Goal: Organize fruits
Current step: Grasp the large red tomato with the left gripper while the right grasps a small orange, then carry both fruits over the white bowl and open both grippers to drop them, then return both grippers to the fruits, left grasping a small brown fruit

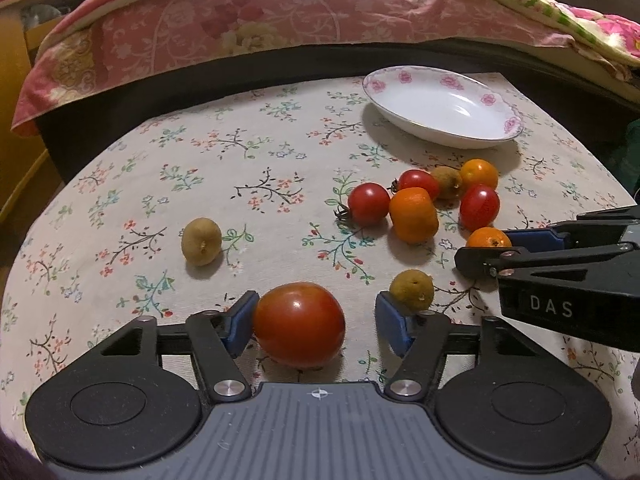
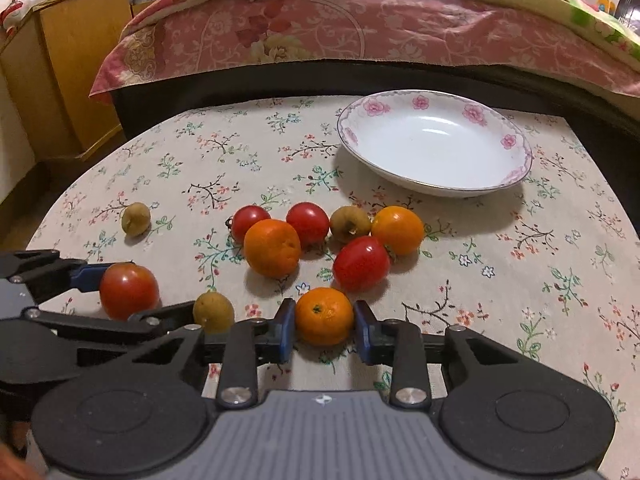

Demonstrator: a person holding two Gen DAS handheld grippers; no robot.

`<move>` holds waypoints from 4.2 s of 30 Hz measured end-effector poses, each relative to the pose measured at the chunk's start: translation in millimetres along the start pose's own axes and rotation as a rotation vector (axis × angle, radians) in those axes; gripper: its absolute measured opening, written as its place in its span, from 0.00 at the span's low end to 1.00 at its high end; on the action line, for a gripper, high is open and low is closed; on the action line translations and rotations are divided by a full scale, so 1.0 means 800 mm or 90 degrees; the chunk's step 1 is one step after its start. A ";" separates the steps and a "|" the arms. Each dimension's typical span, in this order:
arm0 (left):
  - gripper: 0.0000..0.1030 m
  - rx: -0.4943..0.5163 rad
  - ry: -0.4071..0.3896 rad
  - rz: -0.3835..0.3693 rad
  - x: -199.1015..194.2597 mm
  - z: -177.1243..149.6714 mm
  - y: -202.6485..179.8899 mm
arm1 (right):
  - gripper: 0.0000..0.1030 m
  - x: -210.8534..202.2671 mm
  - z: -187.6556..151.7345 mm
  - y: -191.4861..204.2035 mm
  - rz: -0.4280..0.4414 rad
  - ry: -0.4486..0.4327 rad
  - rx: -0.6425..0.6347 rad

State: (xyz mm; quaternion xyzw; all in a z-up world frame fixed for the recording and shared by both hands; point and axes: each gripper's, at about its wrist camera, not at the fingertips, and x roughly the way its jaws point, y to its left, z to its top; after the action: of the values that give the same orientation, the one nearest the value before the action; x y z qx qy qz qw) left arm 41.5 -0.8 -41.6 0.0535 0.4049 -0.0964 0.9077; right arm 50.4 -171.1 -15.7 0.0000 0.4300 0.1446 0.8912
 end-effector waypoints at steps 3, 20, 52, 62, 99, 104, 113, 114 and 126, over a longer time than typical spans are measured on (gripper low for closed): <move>0.67 0.001 0.002 0.000 -0.002 -0.001 0.002 | 0.30 -0.004 -0.003 0.000 0.000 0.002 -0.003; 0.49 -0.023 0.019 -0.012 -0.011 -0.002 0.011 | 0.30 -0.017 -0.005 -0.007 0.018 0.010 0.023; 0.49 0.004 -0.057 -0.095 0.035 0.129 -0.055 | 0.30 -0.010 0.085 -0.095 -0.005 -0.060 0.078; 0.48 0.049 -0.063 -0.091 0.075 0.160 -0.076 | 0.30 0.027 0.103 -0.126 -0.019 -0.056 0.080; 0.58 0.058 -0.078 -0.064 0.072 0.170 -0.067 | 0.32 0.022 0.114 -0.125 -0.022 -0.087 0.086; 0.58 0.058 -0.083 -0.059 0.056 0.168 -0.062 | 0.33 0.011 0.111 -0.116 -0.013 -0.091 0.078; 0.60 0.060 -0.084 -0.059 0.029 0.155 -0.056 | 0.33 -0.011 0.100 -0.099 0.000 -0.087 0.065; 0.60 0.060 -0.084 -0.059 0.025 0.152 -0.056 | 0.33 -0.014 0.098 -0.097 0.002 -0.086 0.063; 0.60 0.042 -0.051 -0.056 -0.005 0.104 -0.036 | 0.39 -0.034 0.070 -0.067 0.028 -0.067 0.048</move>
State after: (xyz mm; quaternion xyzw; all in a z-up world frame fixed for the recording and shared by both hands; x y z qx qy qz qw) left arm 92.7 -43.1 16.5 0.0617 0.3665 -0.1516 0.9159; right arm 91.4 -222.7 33.7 0.0505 0.3873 0.1477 0.9086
